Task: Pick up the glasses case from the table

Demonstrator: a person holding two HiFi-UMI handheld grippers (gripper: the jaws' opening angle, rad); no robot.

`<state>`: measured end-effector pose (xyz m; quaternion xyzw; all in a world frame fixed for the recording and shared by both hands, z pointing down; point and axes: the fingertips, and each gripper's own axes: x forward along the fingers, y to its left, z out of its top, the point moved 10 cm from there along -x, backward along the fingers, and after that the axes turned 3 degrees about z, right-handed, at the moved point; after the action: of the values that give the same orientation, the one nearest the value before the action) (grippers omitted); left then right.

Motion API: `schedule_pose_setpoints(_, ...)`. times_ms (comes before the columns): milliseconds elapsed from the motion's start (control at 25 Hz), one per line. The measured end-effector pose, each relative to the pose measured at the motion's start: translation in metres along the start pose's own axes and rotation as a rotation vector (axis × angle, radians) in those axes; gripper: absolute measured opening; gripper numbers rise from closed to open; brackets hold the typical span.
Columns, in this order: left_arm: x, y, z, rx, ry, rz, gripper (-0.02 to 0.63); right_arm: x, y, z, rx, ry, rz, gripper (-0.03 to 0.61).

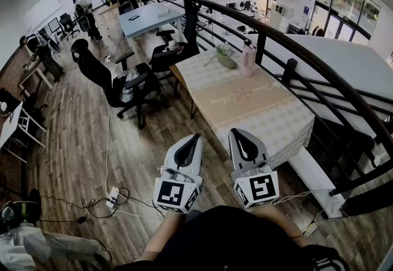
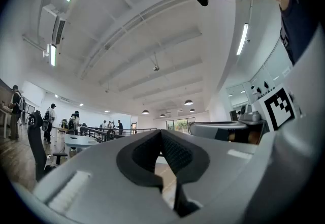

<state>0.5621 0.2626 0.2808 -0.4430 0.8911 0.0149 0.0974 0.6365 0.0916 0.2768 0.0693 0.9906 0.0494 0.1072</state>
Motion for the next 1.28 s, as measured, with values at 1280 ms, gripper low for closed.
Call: schedule_pose_setpoints(1280,0.14,0.198,-0.055,-0.058,0.048,-0.128,0.011,0.229,-0.025,-0.076,0.075,0.082,-0.063,0.084)
